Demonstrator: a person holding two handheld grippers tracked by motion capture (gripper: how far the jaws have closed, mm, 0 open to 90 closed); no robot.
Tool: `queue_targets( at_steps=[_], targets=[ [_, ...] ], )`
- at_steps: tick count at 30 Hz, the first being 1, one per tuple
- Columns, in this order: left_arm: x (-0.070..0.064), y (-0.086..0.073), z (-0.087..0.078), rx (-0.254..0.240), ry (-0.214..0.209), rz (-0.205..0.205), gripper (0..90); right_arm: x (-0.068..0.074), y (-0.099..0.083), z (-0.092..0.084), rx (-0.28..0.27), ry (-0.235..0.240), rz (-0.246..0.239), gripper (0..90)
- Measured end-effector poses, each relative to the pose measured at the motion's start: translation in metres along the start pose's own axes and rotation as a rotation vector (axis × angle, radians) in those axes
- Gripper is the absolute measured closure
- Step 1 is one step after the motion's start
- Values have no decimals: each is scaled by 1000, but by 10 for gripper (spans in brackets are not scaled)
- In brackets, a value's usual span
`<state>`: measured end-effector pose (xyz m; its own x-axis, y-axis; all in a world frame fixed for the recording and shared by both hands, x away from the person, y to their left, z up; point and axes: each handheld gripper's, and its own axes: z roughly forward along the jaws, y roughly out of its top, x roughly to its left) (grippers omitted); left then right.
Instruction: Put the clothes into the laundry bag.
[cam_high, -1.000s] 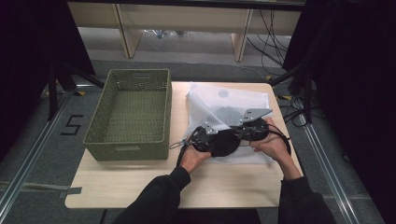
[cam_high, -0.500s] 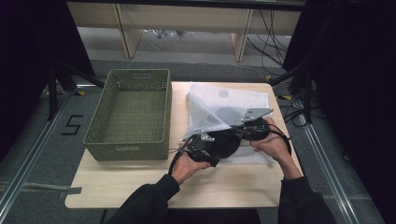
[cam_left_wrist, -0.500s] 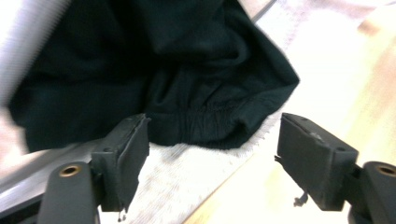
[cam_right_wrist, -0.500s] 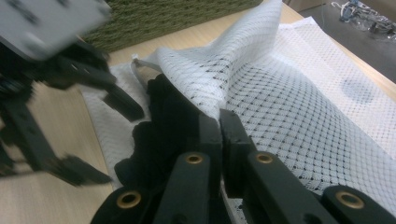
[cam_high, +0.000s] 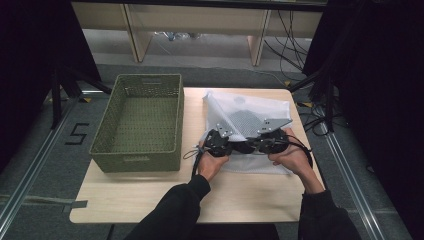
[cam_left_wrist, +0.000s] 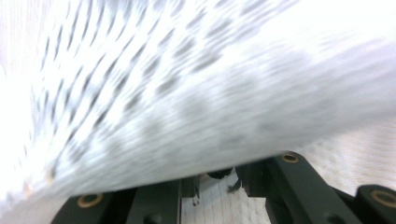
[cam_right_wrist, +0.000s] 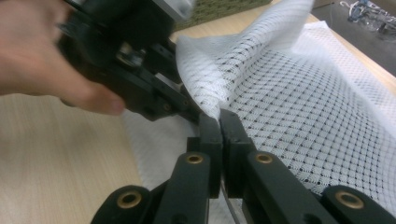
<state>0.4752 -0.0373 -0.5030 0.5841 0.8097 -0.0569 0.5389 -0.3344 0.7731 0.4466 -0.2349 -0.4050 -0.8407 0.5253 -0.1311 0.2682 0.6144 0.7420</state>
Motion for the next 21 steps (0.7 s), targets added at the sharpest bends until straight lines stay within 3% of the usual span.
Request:
queue_targets(
  at_steps=[4,7,8,9,10,14,15,16,21],
  targets=[
    [-1,-4,-5,10,-16,3,618,4,-10,11,36,15,8,900],
    [0,-6,-14,54,-20,48,506,8,-16,20,59,18,27,900],
    [-1,-7,-16,45,-12,30,456,8,-17,21,67,25,13,900],
    [0,-8,-21,68,-17,37,414,8,-17,23,77,34,-1,900],
    [-1,-9,-24,65,-30,31,391,10,-18,24,75,21,14,899],
    [-2,-17,-45,80,-50,93,359,13,-22,32,100,43,-4,899],
    [-2,-18,-49,83,-57,90,354,14,-23,35,108,45,-16,899],
    [-2,-20,-51,84,-67,80,343,16,-24,38,125,55,8,899],
    [0,-28,-53,126,-110,103,328,18,-31,52,169,70,-11,898]
  ],
)
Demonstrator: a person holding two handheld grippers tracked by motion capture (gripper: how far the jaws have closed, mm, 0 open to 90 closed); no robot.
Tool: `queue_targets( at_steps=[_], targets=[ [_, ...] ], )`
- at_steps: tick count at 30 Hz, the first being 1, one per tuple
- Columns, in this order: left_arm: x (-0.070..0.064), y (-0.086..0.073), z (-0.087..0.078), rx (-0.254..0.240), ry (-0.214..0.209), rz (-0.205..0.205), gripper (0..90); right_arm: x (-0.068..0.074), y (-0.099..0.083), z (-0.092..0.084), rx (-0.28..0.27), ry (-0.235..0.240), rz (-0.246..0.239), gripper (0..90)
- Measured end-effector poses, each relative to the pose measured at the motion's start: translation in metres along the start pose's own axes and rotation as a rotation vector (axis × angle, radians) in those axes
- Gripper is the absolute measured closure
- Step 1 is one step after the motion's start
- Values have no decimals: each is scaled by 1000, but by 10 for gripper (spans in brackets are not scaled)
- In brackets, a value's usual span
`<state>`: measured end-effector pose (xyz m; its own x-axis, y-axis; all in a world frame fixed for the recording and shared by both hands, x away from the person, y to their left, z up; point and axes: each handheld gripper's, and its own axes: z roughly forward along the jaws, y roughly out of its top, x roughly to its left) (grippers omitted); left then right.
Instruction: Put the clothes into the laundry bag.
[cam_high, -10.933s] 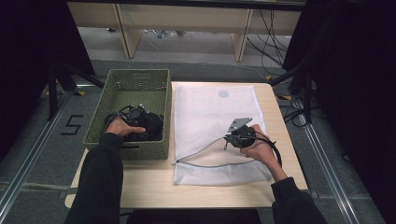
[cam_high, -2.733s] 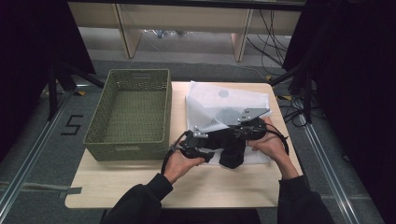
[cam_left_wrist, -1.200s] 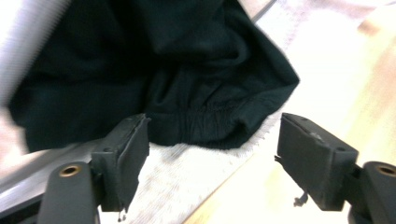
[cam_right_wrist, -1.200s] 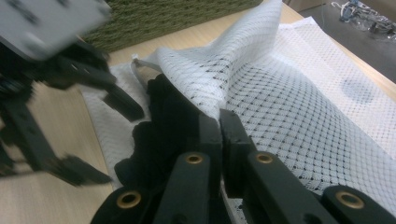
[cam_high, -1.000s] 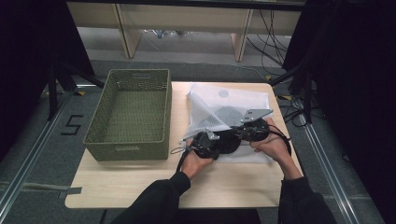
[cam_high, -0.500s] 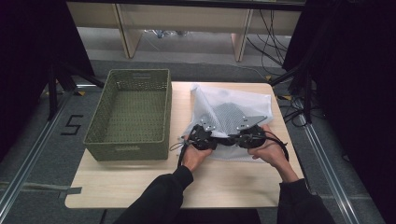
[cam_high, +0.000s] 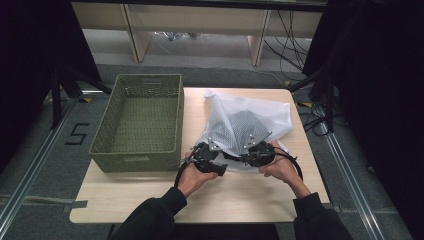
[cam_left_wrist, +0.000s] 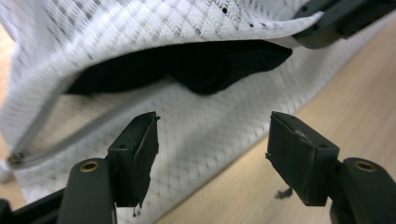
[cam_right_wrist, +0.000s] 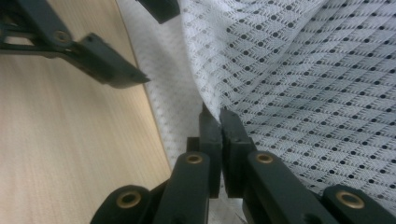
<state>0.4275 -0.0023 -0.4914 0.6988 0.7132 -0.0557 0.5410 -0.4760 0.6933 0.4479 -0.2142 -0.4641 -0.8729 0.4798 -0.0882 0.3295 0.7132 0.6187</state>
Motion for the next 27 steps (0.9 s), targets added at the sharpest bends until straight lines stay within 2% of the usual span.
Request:
queue_targets(
  at_steps=[1,2,3,5,6,11,12,14,15,16,18,22,23,24,25,27],
  targets=[
    [1,0,1,18,-18,12,307,1,-1,2,12,-2,16,898],
    [1,-1,2,31,-29,13,297,1,-1,5,11,-2,6,897],
    [1,-1,3,30,-25,12,297,2,-2,7,18,-5,10,897],
    [2,-1,6,38,-6,35,297,4,-2,11,45,-2,5,896],
    [3,-1,7,52,-9,27,301,3,-2,13,38,-5,-11,896],
    [4,-1,13,64,-17,3,326,3,-2,18,41,-12,-1,896],
    [4,-1,13,78,-16,14,326,2,-2,18,47,-5,11,896],
    [4,-2,16,84,-24,17,327,1,-2,19,33,-21,-2,896],
    [3,-2,16,84,-9,22,334,0,-2,20,33,-22,2,896],
    [4,-2,16,86,-3,47,354,1,-2,20,35,-25,6,896],
    [5,-2,14,79,-11,60,452,1,-2,23,35,-33,1,896],
    [12,-2,13,64,-20,82,738,1,-1,25,40,-37,16,895],
    [14,-2,13,68,-29,74,806,1,-1,25,36,-37,14,894],
    [16,-2,12,73,-40,72,844,1,-1,25,35,-38,18,895],
    [15,-3,13,53,-23,77,864,0,-1,25,33,-37,23,894],
    [14,-5,13,48,-22,70,883,-1,-1,26,28,-41,9,894]
  ],
)
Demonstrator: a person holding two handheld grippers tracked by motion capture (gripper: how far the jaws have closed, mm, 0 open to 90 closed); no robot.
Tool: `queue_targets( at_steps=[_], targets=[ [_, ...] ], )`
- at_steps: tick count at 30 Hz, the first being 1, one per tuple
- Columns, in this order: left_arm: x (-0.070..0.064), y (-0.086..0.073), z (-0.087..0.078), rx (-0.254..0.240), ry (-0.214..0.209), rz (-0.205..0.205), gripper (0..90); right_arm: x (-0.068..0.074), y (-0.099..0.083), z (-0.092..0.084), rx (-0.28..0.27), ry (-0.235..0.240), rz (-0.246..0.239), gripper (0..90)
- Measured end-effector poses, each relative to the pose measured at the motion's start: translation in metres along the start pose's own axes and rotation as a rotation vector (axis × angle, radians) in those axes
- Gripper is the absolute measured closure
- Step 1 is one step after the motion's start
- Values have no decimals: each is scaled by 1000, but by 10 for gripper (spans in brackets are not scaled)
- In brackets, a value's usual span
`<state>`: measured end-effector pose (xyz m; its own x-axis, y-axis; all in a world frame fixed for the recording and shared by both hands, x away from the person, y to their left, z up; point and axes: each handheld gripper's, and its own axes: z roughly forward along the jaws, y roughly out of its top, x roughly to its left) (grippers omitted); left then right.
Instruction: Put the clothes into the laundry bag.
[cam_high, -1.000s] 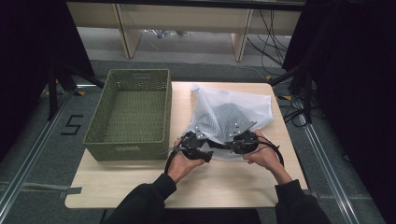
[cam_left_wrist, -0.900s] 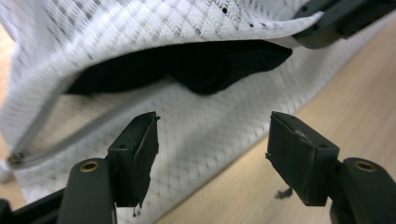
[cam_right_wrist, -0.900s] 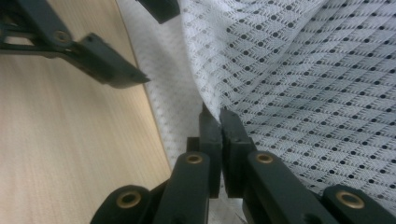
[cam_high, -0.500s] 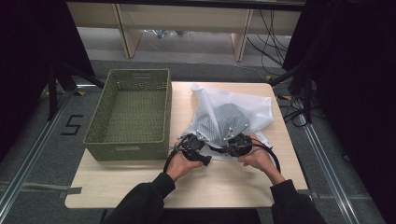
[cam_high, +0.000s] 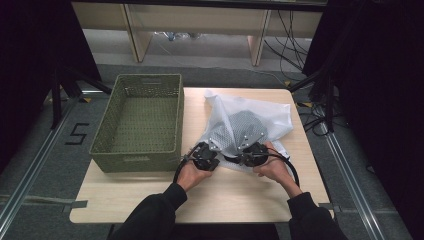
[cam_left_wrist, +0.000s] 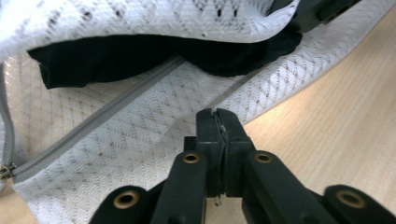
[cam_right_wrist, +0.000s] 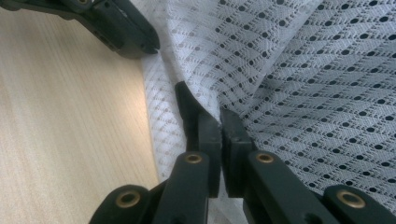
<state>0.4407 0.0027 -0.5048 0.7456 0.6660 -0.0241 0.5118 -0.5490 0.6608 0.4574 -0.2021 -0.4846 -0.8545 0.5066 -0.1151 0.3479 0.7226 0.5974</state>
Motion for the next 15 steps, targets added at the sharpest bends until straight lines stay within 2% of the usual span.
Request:
queue_targets(
  at_steps=[2,3,4,5,7,8,9,10,11,15],
  targets=[
    [-3,-2,-1,-6,5,-4,889,0,0,2,4,-1,5,894],
    [-3,-2,-4,6,-6,19,889,-1,1,4,-2,-11,-8,894],
    [-1,-3,-4,11,-22,-2,890,-1,2,5,8,-7,9,895],
    [0,-4,-4,6,-28,-13,890,-3,3,8,4,-26,4,896],
    [0,-5,-5,-2,-29,-22,891,-5,3,9,2,-33,8,896],
    [-1,-5,-5,0,-27,-25,891,-9,5,12,-5,-48,12,897],
    [-1,-6,-7,14,-40,-11,891,-15,7,15,-19,-69,31,898],
    [-1,-6,-7,14,-40,-11,891,-15,7,15,-19,-69,31,898],
    [-3,-7,-7,12,-60,-16,891,-21,7,17,-22,-87,57,898],
    [-5,-9,-10,31,-71,-14,892,-31,10,21,-35,-121,72,898]
  ],
)
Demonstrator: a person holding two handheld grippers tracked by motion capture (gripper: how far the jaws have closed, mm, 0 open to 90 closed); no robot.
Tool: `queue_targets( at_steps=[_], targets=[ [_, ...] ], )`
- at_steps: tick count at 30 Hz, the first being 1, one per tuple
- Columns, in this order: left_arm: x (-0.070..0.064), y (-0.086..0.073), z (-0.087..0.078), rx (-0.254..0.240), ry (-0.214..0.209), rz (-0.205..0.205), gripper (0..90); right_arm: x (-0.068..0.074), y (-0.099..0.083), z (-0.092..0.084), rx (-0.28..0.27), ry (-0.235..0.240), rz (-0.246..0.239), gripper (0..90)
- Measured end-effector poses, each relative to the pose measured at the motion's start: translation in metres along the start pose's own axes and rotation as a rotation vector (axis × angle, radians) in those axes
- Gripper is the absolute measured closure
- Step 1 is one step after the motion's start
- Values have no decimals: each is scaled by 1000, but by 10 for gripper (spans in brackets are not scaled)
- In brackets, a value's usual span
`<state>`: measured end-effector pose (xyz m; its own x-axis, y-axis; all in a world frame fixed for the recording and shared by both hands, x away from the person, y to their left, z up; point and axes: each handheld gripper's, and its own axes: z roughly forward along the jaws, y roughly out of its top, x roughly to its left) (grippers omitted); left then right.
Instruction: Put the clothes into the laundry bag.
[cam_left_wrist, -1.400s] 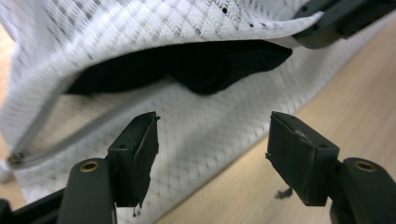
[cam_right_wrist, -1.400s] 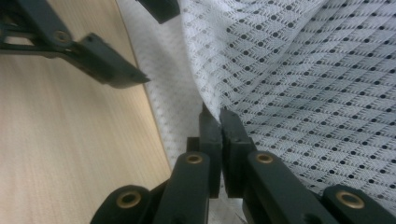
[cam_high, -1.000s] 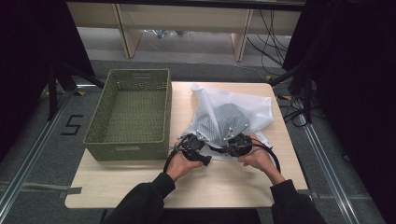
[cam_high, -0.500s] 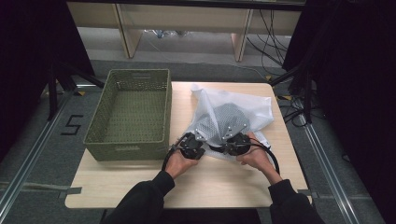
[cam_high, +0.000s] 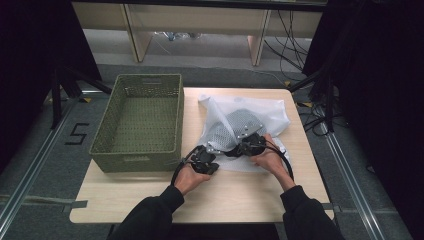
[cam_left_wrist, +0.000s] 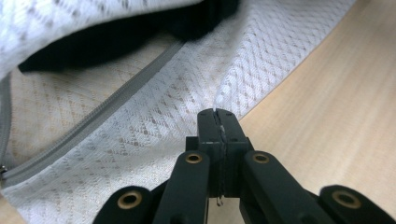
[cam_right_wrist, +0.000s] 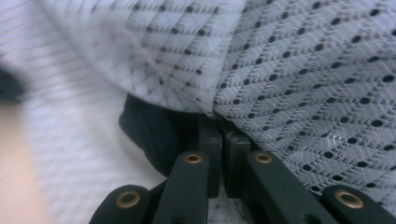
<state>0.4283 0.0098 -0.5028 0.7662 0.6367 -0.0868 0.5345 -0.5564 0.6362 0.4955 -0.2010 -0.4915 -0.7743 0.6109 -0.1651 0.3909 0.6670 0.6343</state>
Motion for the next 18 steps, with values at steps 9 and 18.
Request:
queue_targets(
  at_steps=[9,18],
  targets=[
    [-2,-5,-3,-10,-27,-7,889,-17,9,15,-3,-30,35,898],
    [-1,-5,-6,-30,-33,-12,872,0,6,-31,-39,29,-71,899]
  ],
)
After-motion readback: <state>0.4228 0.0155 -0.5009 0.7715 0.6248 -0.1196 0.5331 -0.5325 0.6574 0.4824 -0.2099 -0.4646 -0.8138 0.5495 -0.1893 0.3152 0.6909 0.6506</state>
